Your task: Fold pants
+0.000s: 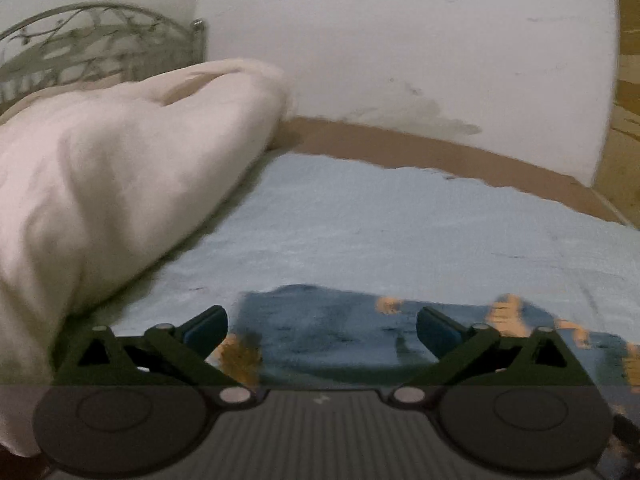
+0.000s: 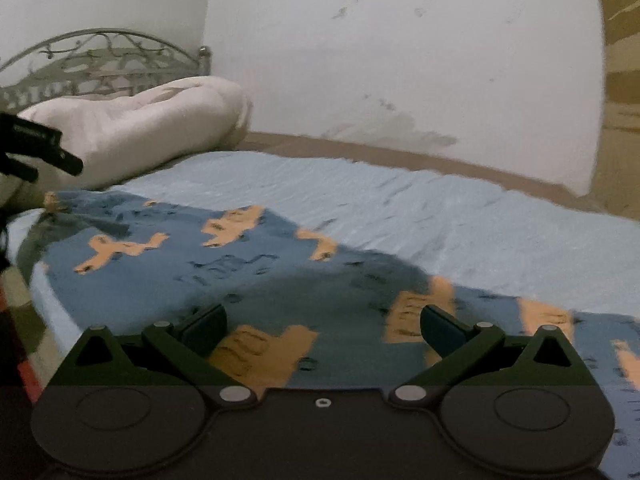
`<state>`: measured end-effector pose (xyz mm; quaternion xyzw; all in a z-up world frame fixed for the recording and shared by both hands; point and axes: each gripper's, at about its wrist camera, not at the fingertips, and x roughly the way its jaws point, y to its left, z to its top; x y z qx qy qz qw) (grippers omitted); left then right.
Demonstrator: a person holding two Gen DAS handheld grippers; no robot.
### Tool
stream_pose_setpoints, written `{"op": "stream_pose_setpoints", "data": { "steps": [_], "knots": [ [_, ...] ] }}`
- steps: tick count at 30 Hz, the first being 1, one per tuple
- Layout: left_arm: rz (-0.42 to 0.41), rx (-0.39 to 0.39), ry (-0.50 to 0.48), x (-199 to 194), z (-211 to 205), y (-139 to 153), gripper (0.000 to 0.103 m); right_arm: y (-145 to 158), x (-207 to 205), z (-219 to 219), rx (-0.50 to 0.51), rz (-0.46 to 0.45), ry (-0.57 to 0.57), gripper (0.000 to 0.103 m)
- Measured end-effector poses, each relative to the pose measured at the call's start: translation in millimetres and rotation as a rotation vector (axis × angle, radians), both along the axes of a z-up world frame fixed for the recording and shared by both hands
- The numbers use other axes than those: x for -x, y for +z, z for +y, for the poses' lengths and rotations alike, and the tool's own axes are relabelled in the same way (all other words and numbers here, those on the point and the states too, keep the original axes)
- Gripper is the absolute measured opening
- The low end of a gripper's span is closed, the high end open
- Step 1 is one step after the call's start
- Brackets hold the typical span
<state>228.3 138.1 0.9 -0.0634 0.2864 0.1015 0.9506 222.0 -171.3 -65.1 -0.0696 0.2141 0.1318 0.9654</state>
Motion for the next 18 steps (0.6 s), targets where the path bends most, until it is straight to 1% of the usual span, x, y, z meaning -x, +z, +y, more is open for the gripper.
{"op": "stream_pose_setpoints", "data": {
  "steps": [2, 6, 9, 12, 14, 16, 18],
  "knots": [
    [0.011, 0.025, -0.042, -9, -23, -4, 0.102, -1, 0, -8, 0.028, -0.006, -0.037, 0.102],
    [0.046, 0.113, -0.158, -39, -68, -23, 0.102, -3, 2, -41, 0.076, -0.006, -0.120, 0.102],
    [0.090, 0.121, -0.203, -65, -94, -34, 0.102, -4, 9, -74, 0.084, -0.013, -0.197, 0.102],
    [0.141, 0.141, -0.184, -91, -108, -42, 0.102, -8, 17, -102, 0.075, -0.007, -0.282, 0.102],
    [0.162, 0.160, -0.166, -107, -110, -45, 0.101, -11, 23, -117, 0.027, -0.002, -0.308, 0.102],
    [0.185, 0.140, -0.142, -120, -114, -49, 0.101, -13, 27, -122, 0.012, -0.011, -0.314, 0.102],
    [0.185, 0.104, -0.124, -128, -115, -51, 0.101, -16, 27, -121, 0.015, -0.022, -0.314, 0.102]
  ]
}}
